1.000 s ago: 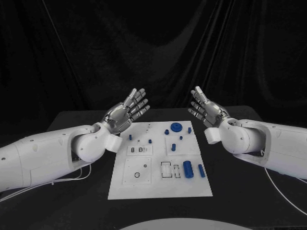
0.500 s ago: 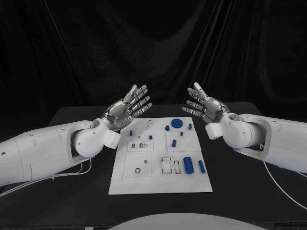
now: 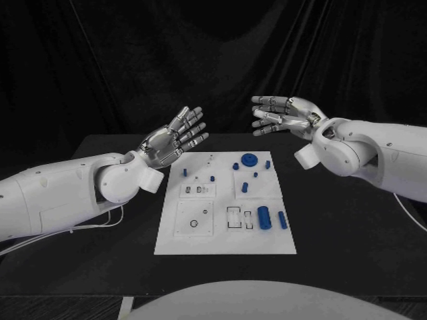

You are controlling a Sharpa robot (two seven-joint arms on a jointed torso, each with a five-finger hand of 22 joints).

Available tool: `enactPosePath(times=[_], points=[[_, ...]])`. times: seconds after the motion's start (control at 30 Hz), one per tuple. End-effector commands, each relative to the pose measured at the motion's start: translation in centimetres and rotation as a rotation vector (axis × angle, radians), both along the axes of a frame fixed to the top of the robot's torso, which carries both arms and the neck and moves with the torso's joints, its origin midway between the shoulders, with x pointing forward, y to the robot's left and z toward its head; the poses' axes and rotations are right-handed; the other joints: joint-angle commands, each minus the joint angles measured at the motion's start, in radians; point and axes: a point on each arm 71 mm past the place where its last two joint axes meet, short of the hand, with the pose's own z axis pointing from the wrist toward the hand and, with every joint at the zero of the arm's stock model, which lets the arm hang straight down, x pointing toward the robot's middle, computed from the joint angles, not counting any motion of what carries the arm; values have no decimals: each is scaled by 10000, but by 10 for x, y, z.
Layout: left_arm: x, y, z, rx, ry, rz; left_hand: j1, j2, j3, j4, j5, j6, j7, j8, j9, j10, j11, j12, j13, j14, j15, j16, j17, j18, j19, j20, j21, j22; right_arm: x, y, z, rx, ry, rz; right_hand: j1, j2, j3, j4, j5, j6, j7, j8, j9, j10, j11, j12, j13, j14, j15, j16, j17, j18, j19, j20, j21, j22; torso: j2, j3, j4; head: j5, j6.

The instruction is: Assemble the parts on the task board

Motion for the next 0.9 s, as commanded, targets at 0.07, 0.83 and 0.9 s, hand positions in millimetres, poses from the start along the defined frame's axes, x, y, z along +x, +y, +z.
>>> enactPosePath(times=[0.07, 0.83, 0.9], points=[[-3, 4, 1, -71, 78, 57, 230, 11, 86, -10, 284, 156, 33, 91, 20, 1, 104, -65, -14, 14, -113, -36, -12, 85, -6, 129, -35, -14, 1, 5, 7, -3905, -1247, 1344, 224, 90, -52, -233, -3, 108, -23, -61, 1, 765, 203, 363, 55, 427, -32, 24, -23, 165, 544, -29, -127, -56, 62, -17, 19, 1, -94], [-14, 22, 9, -300, -132, 463, 738, 6, 243, -66, 1046, 418, 373, 238, 63, 43, 500, 32, 30, 14, 233, -36, -12, 70, -6, 377, -35, -14, -7, 17, 20, -11998, -6794, 3563, 1134, -311, 1930, -1660, -2128, 3116, -319, 320, 350, 6578, -721, 1115, 730, 5357, -1750, 1280, 1389, 154, 5102, -1724, 115, 486, 992, -131, 281, 72, -94], [-14, 23, 9, -314, -129, 451, 752, 4, 249, -70, 1079, 440, 385, 247, 67, 44, 510, 36, 31, 14, 243, -36, -12, 69, -6, 384, -35, -14, -8, 18, 20, -12206, -6967, 3650, 1002, -464, 2312, -1733, -2158, 3418, -275, 339, 398, 6498, -775, 1241, 1003, 5311, -1852, 1739, 1925, 82, 5092, -1882, 431, 793, 1076, -148, 323, 51, -94]])
